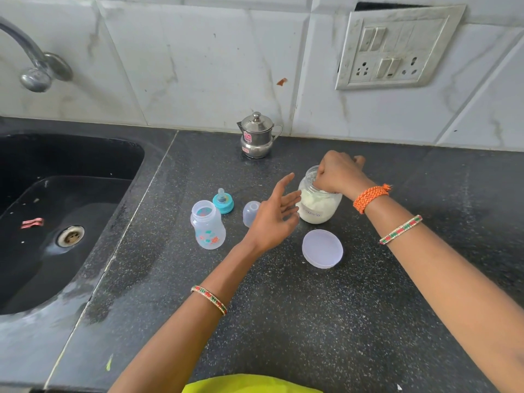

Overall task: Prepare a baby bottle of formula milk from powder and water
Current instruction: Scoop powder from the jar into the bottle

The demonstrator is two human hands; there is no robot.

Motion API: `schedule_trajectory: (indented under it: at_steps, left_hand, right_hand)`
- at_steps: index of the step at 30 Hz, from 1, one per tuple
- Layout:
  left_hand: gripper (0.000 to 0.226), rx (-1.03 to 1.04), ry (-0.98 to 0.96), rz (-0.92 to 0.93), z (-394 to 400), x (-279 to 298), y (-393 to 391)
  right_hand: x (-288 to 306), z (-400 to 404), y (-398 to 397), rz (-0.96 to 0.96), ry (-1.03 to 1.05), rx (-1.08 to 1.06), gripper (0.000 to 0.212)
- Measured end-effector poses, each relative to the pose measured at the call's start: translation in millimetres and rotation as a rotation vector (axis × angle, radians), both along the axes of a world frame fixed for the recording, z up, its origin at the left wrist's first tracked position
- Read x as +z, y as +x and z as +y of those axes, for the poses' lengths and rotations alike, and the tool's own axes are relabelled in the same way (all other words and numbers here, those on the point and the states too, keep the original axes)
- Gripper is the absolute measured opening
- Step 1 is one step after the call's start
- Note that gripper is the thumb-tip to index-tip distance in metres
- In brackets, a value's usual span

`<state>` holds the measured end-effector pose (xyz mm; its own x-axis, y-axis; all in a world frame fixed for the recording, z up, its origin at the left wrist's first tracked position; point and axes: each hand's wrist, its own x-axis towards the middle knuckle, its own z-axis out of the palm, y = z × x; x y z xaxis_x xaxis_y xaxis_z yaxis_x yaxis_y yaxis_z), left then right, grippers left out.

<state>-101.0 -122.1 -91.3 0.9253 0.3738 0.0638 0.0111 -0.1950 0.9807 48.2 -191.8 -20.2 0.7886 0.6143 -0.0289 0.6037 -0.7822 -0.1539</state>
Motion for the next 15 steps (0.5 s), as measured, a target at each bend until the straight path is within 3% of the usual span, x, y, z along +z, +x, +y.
schedule_trajectory:
  at_steps: [7,11,15]
  left_hand:
    - [0.079,-0.001,-0.02,0.01,2,-2,2]
    - [0.079,0.004,-0.029,0.006,2,-3,2]
    - [0.078,-0.006,-0.028,0.009,1,-4,1]
  right_hand:
    - [8,-6,-1,0.194,0.04,-0.007,0.023]
    - [10,-8,0,0.153,0.05,-0.034,0.026]
    - [14,-14,3,0.11,0.077,-0.062,0.043]
